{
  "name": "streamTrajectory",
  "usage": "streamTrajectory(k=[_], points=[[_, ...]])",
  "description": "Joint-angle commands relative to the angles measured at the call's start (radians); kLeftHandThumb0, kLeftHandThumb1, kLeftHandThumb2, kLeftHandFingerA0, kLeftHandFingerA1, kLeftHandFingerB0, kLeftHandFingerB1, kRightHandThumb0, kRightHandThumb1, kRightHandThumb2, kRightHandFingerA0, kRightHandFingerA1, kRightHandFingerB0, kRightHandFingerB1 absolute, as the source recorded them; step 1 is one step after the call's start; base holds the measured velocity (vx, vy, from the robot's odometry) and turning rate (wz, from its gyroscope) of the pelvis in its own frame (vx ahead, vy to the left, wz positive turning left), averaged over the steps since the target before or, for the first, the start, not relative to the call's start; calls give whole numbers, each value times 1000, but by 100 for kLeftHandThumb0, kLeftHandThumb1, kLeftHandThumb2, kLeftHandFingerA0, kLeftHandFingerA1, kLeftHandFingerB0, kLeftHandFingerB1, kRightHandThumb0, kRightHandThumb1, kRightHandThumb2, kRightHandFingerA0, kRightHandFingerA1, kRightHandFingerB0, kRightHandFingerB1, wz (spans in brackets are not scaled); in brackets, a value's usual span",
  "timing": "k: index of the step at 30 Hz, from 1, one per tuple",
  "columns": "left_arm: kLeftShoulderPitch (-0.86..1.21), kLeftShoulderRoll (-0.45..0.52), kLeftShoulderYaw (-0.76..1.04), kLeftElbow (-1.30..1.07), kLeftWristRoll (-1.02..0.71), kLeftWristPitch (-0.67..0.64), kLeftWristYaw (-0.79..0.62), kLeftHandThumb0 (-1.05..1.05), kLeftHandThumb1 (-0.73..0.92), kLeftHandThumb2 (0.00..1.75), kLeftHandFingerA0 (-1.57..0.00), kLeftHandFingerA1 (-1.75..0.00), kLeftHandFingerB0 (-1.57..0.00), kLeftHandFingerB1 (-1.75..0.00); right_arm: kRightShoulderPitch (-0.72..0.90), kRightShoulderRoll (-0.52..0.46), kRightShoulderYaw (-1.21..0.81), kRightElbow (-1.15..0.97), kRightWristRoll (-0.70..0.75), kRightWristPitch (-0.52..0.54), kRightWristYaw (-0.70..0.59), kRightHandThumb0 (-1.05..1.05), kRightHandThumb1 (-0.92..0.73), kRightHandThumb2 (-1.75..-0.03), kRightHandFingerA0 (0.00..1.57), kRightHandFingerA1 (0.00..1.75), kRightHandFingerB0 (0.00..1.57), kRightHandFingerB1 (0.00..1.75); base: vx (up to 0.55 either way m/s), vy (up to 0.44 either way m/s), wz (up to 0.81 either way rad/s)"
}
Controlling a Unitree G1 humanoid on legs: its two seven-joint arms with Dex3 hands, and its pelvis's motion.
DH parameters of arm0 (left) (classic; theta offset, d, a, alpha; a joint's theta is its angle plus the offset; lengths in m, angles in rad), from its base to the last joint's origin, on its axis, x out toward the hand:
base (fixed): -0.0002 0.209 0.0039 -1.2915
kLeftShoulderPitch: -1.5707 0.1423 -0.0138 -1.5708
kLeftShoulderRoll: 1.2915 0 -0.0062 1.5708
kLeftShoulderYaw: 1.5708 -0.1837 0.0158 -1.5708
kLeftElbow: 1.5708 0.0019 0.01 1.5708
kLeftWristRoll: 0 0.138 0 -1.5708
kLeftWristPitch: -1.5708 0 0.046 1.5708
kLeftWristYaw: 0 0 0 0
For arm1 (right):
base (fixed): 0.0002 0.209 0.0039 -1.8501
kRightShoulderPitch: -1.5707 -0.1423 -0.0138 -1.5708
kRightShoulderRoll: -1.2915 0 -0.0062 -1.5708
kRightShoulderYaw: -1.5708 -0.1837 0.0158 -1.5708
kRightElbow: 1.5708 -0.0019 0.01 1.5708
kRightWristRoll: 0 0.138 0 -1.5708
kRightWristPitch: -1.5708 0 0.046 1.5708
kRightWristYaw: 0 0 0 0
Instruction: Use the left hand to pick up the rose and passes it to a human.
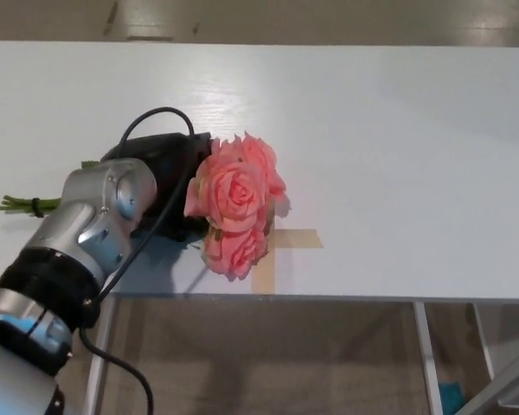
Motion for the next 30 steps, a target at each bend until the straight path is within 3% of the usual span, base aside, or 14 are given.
streamTrajectory(k=[1,10,11,13,16,17,20,21,23,24,25,28,29,30], points=[[21,-30,-21,70,9,32,-103,-21,75,62,-106,-56,-57,-38,-2,-10,3,3,-7,16,15,-56,-71,-62,60,48,51,36,0,0,0],[9,-37,-26,98,17,29,-101,-21,75,62,-106,-56,-57,-38,-3,-11,6,3,-6,15,15,-56,-71,-62,60,48,51,36,0,0,0],[23,-28,-27,94,27,4,-51,-23,78,64,-86,-51,-44,-39,-2,-11,6,2,-5,14,15,-56,-71,-62,60,49,53,36,0,0,0],[47,-8,-21,80,40,-39,32,-24,79,63,-78,-48,-45,-39,-2,-12,7,1,-5,15,17,-56,-72,-62,60,49,53,36,0,0,0],[49,-8,-18,81,43,-43,35,-24,79,63,-78,-48,-45,-39,-2,-12,7,1,-5,15,17,-56,-72,-62,60,49,53,36,0,0,0],[45,-6,-10,82,47,-52,65,-26,78,63,-96,-55,-56,-42,-4,-13,10,1,-8,16,18,-55,-72,-62,60,50,53,36,0,0,0],[45,-7,-6,86,51,-57,72,-26,78,63,-96,-55,-56,-42,-4,-13,11,1,-7,16,19,-55,-72,-62,60,50,53,36,0,0,0],[54,4,26,59,27,-93,110,-25,79,63,-91,-98,-76,-50,-4,-13,12,1,-6,16,20,-56,-72,-62,60,50,53,36,0,0,0],[60,7,45,46,22,-111,126,-25,79,63,-91,-98,-76,-50,-4,-13,12,1,-5,16,21,-56,-72,-62,60,50,53,36,0,0,0],[63,11,67,26,9,-126,136,-22,78,65,-72,-137,-84,-61,-3,-13,13,1,-6,15,23,-56,-72,-62,60,50,53,36,0,0,0],[62,13,85,9,1,-136,145,-22,78,65,-65,-150,-83,-75,-5,-15,14,1,-6,15,25,-55,-72,-62,60,50,53,36,0,0,0],[62,12,110,-8,5,-144,150,-22,78,65,-65,-150,-83,-75,-9,-17,15,1,-6,15,28,-55,-72,-62,60,50,53,36,0,0,0],[61,14,129,-26,-2,-153,159,-22,79,63,-60,-154,-86,-58,-9,-18,15,1,-6,16,28,-55,-72,-62,60,50,52,36,0,0,0],[57,18,154,-51,-15,-165,173,-22,79,63,-60,-154,-86,-58,-10,-19,14,1,-6,17,29,-55,-72,-62,60,50,52,36,0,0,0]])
